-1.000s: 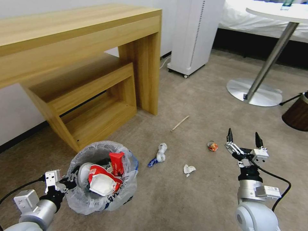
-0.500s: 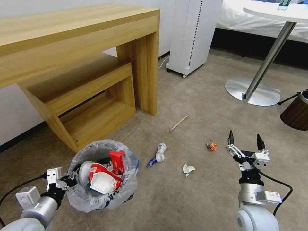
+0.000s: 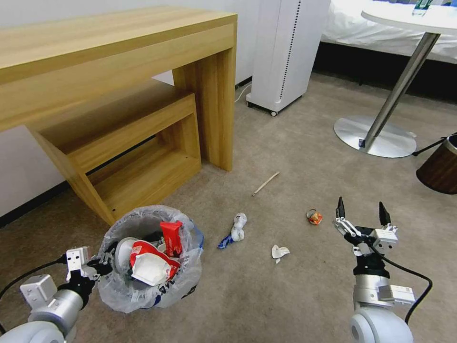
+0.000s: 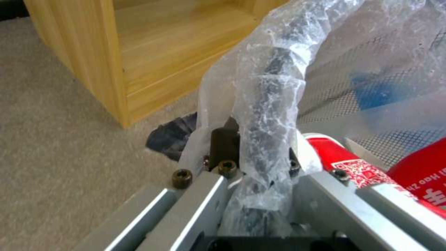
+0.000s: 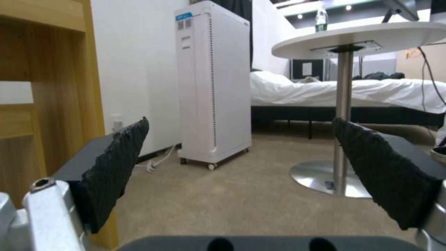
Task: Pick up the trash bin and place the garbage on the floor into it.
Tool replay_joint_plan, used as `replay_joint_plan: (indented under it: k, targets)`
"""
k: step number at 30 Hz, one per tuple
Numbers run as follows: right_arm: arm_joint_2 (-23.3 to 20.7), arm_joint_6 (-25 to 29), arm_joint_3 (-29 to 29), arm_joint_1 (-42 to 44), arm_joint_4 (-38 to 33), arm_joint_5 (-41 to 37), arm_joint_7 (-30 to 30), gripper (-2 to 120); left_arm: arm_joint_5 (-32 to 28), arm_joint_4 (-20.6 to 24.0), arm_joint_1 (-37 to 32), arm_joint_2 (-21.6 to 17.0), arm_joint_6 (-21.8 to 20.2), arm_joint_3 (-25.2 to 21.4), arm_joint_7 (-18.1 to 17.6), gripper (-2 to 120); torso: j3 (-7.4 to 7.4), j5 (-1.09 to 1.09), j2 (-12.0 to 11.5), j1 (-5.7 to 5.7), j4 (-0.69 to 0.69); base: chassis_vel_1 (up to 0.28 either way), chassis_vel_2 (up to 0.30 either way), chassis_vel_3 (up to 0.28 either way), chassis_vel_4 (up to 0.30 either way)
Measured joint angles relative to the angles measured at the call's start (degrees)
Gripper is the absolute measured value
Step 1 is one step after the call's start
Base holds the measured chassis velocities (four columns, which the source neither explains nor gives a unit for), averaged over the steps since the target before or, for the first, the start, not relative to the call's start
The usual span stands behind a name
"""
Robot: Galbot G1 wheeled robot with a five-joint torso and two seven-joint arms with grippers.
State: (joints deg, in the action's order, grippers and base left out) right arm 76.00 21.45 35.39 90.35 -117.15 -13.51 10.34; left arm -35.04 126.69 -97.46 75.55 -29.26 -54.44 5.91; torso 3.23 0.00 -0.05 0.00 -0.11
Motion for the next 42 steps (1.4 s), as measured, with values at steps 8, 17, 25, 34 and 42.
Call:
replay_joint_plan:
  k: [8,17,25,34,42]
  targets:
    - [-0.3,0.2,-0.3,-0.1,0.6,0.2,-0.1,100,0.0,-0.1,0.0,0.5,0.0,0.0,0.0,1,0.02,0.0,0.0,0.01,-0.01,-0.125,0.114,0.124,-0.125]
    - [-0.3,0.5,-0.9,-0.4,1.0,0.3,-0.2,100,0.2,-0.1,-0.5,0.8,0.3,-0.2,0.1,1,0.01,0.0,0.0,0.0,0.0,-0.088,0.094,0.088,-0.084]
    - [-0.4,0.5,-1.0,-0.4,1.4,0.3,-0.2,100,0.5,0.0,-0.5,1.2,0.5,-0.2,0.2,1,0.01,0.0,0.0,0.0,0.0,-0.108,0.108,0.105,-0.102]
    - [-1.3,-3.7,-3.0,-0.2,0.8,-2.7,2.3,100,0.9,0.0,-0.7,1.3,0.7,0.0,0.3,1,0.01,-0.01,0.0,0.01,0.0,-0.074,0.092,0.094,-0.085]
    - [-6.3,-23.8,-11.6,-4.7,-0.1,-21.8,16.2,100,1.4,0.0,-0.9,1.9,1.0,0.1,0.4,1,0.0,0.01,0.0,0.0,0.0,0.0,0.0,0.0,0.0]
